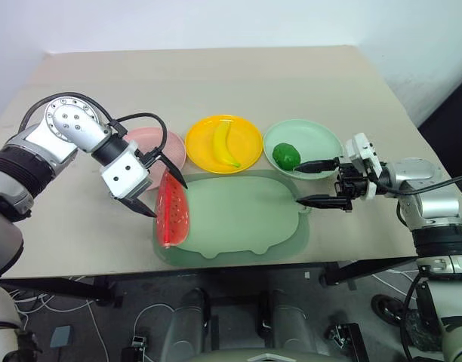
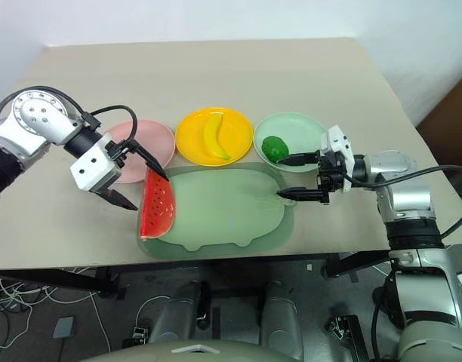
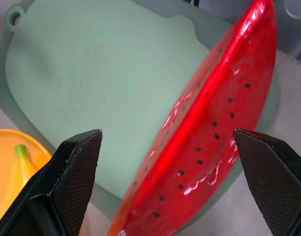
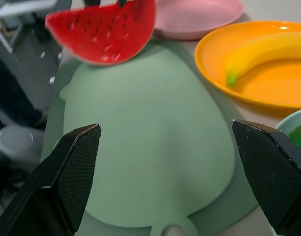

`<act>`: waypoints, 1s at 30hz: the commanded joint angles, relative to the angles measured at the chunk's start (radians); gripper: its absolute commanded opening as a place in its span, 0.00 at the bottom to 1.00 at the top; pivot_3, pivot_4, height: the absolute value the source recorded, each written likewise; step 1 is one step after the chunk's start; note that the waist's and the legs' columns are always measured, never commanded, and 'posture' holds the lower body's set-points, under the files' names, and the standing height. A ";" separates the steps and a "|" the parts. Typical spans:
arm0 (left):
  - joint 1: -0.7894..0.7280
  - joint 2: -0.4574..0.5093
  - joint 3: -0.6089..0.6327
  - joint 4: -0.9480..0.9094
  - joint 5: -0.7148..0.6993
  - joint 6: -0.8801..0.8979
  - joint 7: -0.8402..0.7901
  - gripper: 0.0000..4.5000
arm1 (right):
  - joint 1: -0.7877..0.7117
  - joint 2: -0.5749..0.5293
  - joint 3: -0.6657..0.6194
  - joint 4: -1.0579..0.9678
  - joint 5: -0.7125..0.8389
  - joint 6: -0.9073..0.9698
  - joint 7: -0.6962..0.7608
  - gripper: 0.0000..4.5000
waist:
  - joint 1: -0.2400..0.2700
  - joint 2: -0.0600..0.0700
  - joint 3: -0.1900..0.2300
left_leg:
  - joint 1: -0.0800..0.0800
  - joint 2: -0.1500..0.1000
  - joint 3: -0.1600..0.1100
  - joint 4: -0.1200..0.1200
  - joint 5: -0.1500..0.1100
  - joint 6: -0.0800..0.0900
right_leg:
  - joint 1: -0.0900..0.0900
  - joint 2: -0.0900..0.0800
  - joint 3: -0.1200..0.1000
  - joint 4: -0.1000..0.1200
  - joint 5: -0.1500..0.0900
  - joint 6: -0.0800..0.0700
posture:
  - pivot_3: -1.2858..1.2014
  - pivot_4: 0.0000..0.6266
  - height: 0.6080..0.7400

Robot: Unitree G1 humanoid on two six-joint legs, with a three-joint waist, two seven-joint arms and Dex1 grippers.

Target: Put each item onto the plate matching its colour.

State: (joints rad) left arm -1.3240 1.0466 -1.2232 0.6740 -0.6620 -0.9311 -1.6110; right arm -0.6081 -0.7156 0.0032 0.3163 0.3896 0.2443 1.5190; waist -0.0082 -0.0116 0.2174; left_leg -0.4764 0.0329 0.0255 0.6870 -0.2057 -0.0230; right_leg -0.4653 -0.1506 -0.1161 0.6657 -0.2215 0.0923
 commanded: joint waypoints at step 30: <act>-0.177 -0.179 -0.297 0.225 0.121 -0.143 -0.003 1.00 | 0.034 0.004 -0.005 -0.114 0.045 0.038 -0.067 1.00 | 0.022 0.000 0.000 | -0.004 0.000 -0.001 0.011 -0.001 0.002 | 0.002 0.000 0.000 0.000 0.003 -0.002 | 0.52 0.24 0.52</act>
State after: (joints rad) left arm -1.4715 0.8604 -1.5086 0.8876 -0.5509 -1.0574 -1.6111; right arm -0.5626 -0.7114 0.0245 0.2309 0.4114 0.2797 1.4573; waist 0.0136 -0.0117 0.2175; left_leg -0.4802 0.0333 0.0249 0.6984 -0.2067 -0.0205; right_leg -0.4633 -0.1507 -0.1161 0.6653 -0.2190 0.0906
